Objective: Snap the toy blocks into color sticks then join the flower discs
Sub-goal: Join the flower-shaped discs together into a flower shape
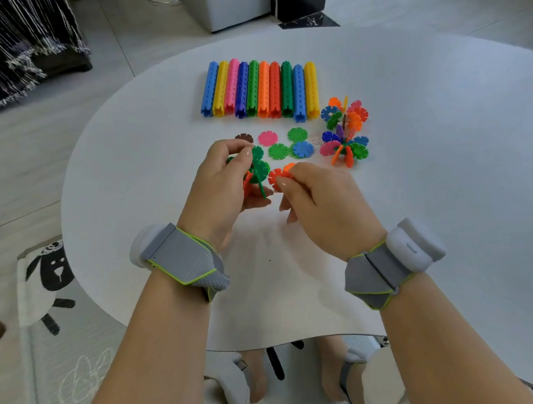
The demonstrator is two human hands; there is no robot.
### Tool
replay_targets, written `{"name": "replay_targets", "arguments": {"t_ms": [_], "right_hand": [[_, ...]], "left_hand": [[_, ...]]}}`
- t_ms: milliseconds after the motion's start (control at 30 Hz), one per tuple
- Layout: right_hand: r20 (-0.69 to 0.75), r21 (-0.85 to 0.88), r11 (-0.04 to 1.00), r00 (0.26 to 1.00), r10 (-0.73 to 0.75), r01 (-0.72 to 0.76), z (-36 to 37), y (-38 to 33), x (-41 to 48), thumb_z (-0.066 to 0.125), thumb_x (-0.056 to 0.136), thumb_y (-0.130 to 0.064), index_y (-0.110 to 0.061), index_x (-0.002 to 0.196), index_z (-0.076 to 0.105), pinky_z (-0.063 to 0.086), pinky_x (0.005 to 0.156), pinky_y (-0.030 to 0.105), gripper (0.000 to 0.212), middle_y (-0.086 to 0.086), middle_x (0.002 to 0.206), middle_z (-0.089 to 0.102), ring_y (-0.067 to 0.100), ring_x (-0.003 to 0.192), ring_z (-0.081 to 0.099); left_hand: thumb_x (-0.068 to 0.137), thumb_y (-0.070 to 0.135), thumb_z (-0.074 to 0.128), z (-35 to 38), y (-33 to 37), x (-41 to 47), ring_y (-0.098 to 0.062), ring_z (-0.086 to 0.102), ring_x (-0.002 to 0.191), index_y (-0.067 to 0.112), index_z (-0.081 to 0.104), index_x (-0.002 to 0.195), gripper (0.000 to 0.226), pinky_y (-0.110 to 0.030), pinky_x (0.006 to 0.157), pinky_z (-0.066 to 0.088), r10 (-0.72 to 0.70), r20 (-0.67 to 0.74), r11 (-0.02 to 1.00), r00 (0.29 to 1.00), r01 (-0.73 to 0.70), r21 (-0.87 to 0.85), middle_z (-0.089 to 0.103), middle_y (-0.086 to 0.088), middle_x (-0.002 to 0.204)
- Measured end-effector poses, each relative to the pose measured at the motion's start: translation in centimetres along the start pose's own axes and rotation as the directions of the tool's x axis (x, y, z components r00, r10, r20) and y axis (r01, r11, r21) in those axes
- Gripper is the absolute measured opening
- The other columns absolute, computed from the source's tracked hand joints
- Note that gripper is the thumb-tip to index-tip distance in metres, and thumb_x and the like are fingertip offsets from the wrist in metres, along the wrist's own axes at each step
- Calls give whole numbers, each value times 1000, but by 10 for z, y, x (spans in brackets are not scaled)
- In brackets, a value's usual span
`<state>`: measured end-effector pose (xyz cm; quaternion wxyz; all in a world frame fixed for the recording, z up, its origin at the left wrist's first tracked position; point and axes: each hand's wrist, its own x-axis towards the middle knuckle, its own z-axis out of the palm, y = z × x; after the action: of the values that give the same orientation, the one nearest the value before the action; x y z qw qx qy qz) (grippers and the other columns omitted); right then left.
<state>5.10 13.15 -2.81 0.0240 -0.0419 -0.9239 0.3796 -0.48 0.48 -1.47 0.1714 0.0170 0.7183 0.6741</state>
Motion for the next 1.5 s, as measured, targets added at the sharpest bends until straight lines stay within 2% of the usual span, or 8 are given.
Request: {"name": "replay_targets", "arguments": {"t_ms": [200, 333, 700, 1000, 1133, 1267, 1367, 1500], "right_hand": [[-132, 22, 997, 989, -64, 67, 5, -2, 4, 47, 96, -37, -11, 82, 64, 47, 67, 29, 35, -5, 70, 68, 11, 63, 64], [-183, 40, 992, 976, -113, 122, 11, -1, 5, 49, 96, -36, -7, 77, 63, 47, 64, 33, 37, -2, 67, 67, 15, 59, 63], [-208, 23, 984, 963, -170, 179, 16, 4, 9, 48, 95, -38, -7, 76, 63, 50, 60, 40, 40, 4, 63, 64, 22, 57, 60], [-252, -32, 970, 937, -242, 242, 22, 9, 10, 45, 95, -36, -2, 69, 61, 48, 55, 42, 44, 9, 57, 59, 27, 52, 56], [-293, -10, 971, 928, -232, 240, 24, 13, 12, 40, 94, -41, -3, 69, 61, 48, 55, 42, 50, 8, 57, 60, 25, 52, 59], [-345, 77, 967, 916, -204, 244, 24, 12, 9, 49, 96, -30, -3, 73, 65, 50, 55, 32, 39, 2, 60, 65, 12, 54, 64], [-326, 101, 971, 929, -173, 216, 22, 10, 10, 51, 96, -28, -4, 76, 67, 51, 55, 27, 35, -1, 62, 66, 3, 58, 64], [-331, 75, 977, 929, -166, 201, 21, 8, 12, 52, 96, -28, -5, 77, 70, 50, 58, 30, 34, 1, 62, 65, 12, 55, 62]], "left_hand": [[101, 20, 35, -8, -2, 1, -20, 60, 66, 16, 51, 112, 20, -30, 59, 51, 29, -10, 997, 1000, -29, 66, 56, -5, 91], [101, 19, 35, -8, -1, 2, -19, 58, 62, 13, 52, 112, 21, -29, 56, 52, 10, -48, 999, 999, -8, 38, 55, -4, 84], [100, 19, 37, -7, -3, 7, -16, 55, 55, 11, 53, 109, 21, -30, 54, 47, -5, -56, 999, 998, 7, 47, 54, -3, 81], [99, 20, 35, -3, -7, 10, -15, 55, 53, 13, 52, 106, 19, -27, 50, 43, 30, -64, 980, 997, -17, 197, 54, -4, 79], [100, 22, 33, 2, -4, 11, -17, 57, 60, 15, 51, 107, 20, -27, 54, 44, 46, -60, 972, 997, -31, 232, 54, -5, 86], [99, 22, 35, 4, -1, 12, -18, 53, 63, 16, 52, 104, 19, -26, 54, 45, 41, -36, 983, 999, -34, 178, 53, -2, 86], [99, 21, 36, 2, -1, 13, -18, 51, 63, 16, 53, 103, 19, -27, 53, 44, 38, -19, 989, 999, -35, 143, 52, -2, 86], [99, 21, 40, 3, -1, 13, -17, 52, 59, 20, 52, 100, 12, -27, 51, 42, 34, -7, 999, 999, -34, 39, 54, -5, 85]]}}
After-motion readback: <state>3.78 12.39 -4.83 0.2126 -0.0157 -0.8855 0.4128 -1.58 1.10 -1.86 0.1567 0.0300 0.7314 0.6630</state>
